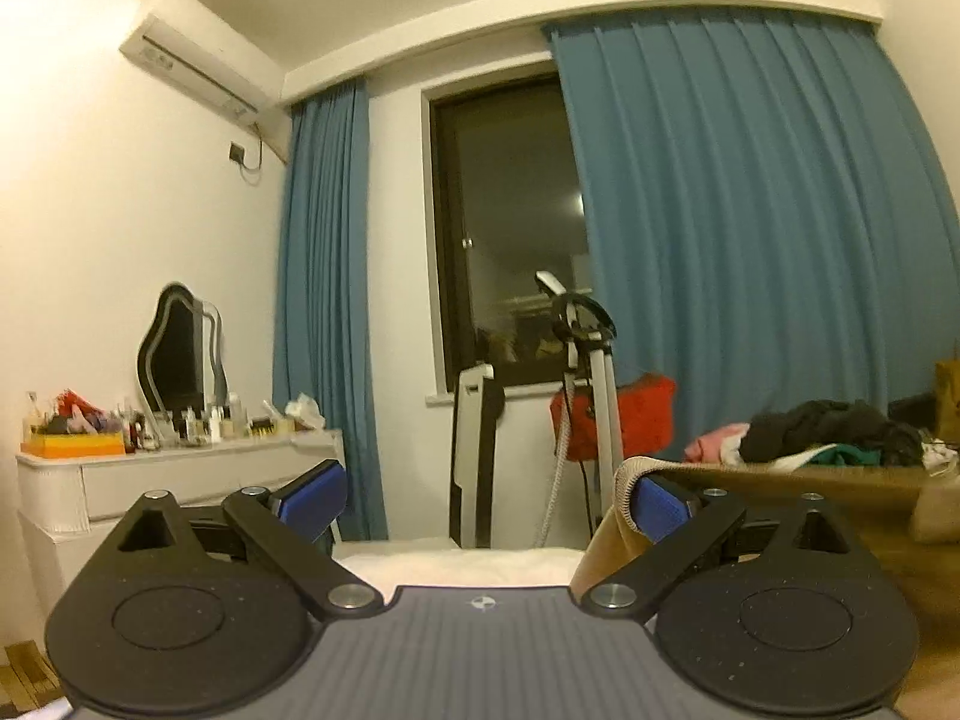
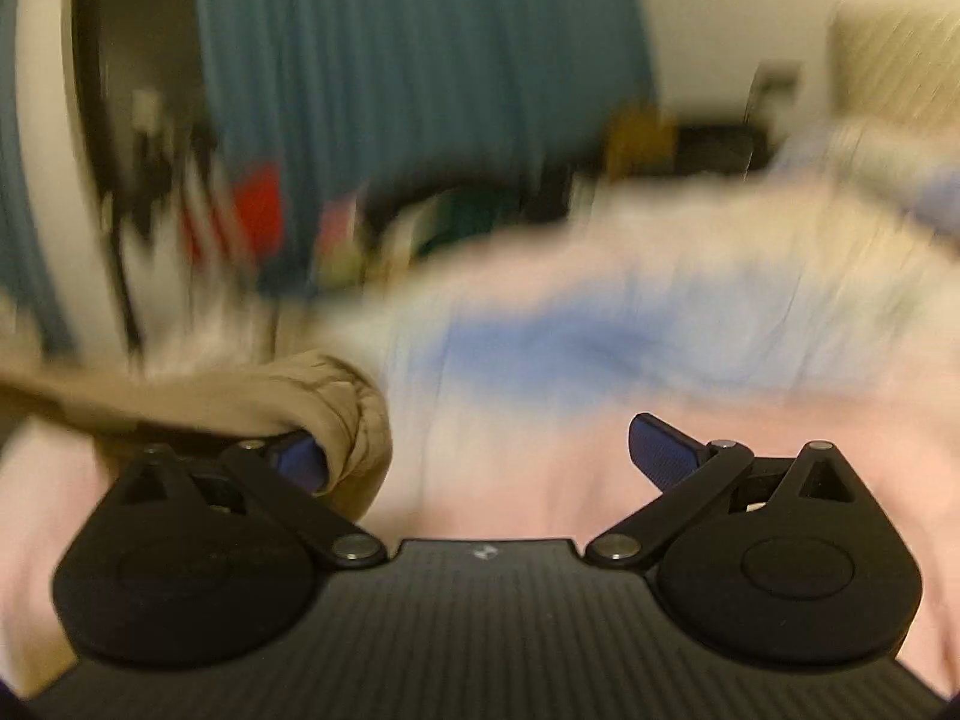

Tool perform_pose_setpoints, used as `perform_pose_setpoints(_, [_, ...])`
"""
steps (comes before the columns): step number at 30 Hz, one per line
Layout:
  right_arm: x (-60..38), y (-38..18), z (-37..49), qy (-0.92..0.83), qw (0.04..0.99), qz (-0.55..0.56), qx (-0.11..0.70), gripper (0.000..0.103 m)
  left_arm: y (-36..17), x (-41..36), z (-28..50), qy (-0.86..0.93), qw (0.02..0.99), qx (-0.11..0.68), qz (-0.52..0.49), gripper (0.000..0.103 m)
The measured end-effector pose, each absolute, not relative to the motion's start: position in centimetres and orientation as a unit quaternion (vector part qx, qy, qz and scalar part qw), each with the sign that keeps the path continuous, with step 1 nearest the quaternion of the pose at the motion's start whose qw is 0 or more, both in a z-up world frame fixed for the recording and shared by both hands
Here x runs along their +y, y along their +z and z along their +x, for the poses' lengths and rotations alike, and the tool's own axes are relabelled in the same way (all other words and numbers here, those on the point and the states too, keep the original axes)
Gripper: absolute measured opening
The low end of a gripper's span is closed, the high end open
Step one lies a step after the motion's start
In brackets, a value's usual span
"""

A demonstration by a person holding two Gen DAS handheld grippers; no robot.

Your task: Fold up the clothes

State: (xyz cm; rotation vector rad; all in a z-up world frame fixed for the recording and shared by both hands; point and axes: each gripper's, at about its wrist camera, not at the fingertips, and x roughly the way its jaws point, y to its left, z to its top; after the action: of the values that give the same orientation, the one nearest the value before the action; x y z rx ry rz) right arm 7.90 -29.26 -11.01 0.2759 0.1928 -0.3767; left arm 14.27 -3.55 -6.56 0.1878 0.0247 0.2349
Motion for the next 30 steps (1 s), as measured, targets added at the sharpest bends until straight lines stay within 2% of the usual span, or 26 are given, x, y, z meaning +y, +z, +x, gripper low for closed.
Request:
perform_pose_setpoints(2, [-29.0,-9.9,6.8,-0.196,0.972,0.120,0.041,0.103,-7.0,-3.8,14.3,0.113,0.988,0.027,0.103,0.100])
perform_pose_setpoints(6, [-28.7,-9.5,7.1,-0.201,0.974,0.100,0.030,0.103,-7.9,-4.2,14.5,0.104,0.985,0.057,0.123,0.100])
perform_pose_setpoints(10, [-28.9,-10.9,8.9,-0.178,0.971,0.092,0.128,0.103,-8.7,-4.6,14.6,0.096,0.981,0.086,0.142,0.100])
perform_pose_setpoints(13, [-28.6,-14.4,12.1,-0.176,0.947,0.062,0.260,0.103,-9.4,-4.9,14.7,0.089,0.978,0.108,0.156,0.100])
perform_pose_setpoints(18, [-29.7,-17.2,13.2,-0.178,0.920,0.118,0.328,0.103,-10.9,-5.9,15.4,0.067,0.970,0.149,0.180,0.100])
perform_pose_setpoints(22, [-29.4,-16.7,12.8,-0.149,0.930,0.143,0.306,0.103,-11.8,-6.8,15.9,0.060,0.963,0.175,0.196,0.100])
perform_pose_setpoints(26, [-29.3,-16.5,13.1,-0.182,0.933,0.107,0.292,0.103,-13.2,-6.4,18.0,0.089,0.945,0.234,0.209,0.100])
perform_pose_setpoints(30, [-30.3,-16.5,12.9,-0.213,0.928,0.097,0.291,0.103,-13.8,-5.1,18.3,0.101,0.943,0.249,0.195,0.100])
